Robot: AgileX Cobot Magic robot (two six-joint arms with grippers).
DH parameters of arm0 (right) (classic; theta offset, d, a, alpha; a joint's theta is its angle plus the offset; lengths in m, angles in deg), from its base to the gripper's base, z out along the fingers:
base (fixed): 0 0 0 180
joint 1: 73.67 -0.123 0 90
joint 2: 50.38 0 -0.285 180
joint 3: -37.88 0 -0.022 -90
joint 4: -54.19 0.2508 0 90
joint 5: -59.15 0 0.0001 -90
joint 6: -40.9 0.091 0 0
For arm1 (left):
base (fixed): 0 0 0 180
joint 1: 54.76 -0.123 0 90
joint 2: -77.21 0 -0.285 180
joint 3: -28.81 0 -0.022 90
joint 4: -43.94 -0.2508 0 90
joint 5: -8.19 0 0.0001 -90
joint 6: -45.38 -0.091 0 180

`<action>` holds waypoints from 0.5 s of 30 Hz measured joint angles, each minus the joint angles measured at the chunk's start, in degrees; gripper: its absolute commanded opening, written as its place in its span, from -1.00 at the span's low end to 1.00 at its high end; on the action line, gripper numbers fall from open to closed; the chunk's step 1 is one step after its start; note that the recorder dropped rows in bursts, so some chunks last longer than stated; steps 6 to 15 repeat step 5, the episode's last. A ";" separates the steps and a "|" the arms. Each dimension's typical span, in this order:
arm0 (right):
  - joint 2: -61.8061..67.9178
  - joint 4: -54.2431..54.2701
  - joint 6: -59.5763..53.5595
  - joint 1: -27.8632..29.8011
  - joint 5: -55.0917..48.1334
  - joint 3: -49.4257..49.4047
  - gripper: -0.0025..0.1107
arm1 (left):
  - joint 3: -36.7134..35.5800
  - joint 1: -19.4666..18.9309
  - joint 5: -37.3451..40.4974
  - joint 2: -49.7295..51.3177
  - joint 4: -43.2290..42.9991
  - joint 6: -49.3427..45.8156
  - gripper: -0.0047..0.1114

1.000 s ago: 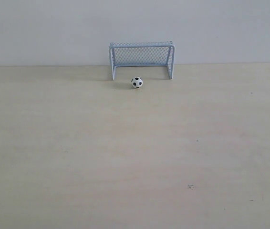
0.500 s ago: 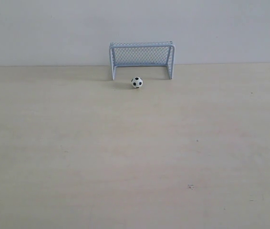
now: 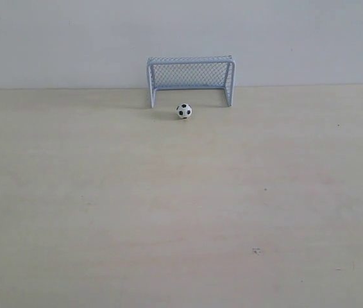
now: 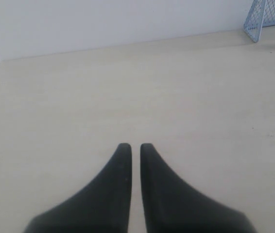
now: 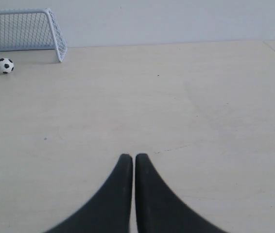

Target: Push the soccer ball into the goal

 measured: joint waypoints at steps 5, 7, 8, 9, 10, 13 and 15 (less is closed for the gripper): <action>0.00 0.00 0.00 0.00 0.00 0.00 -0.96 | 0.00 0.00 0.00 0.00 0.00 0.00 -0.81; 0.00 0.00 0.00 0.00 0.00 0.00 -0.96 | 0.00 0.00 0.00 0.00 0.00 0.00 -0.81; 0.00 0.00 0.00 0.00 0.00 0.00 -0.96 | 0.00 0.00 0.00 0.00 0.00 0.00 -0.81; 0.00 0.00 0.00 0.00 0.00 0.00 -0.96 | 0.00 0.00 0.00 0.00 0.00 0.00 -0.81; 0.00 0.00 0.00 0.00 0.00 0.00 -0.96 | 0.00 0.00 0.00 0.00 0.00 0.00 -0.81; 0.00 0.00 0.00 0.00 0.00 0.00 -0.96 | 0.00 0.00 0.00 0.00 0.00 0.00 -0.81; 0.00 0.00 0.00 0.00 0.00 0.00 -0.96 | 0.00 0.00 0.00 0.00 0.00 0.00 -0.81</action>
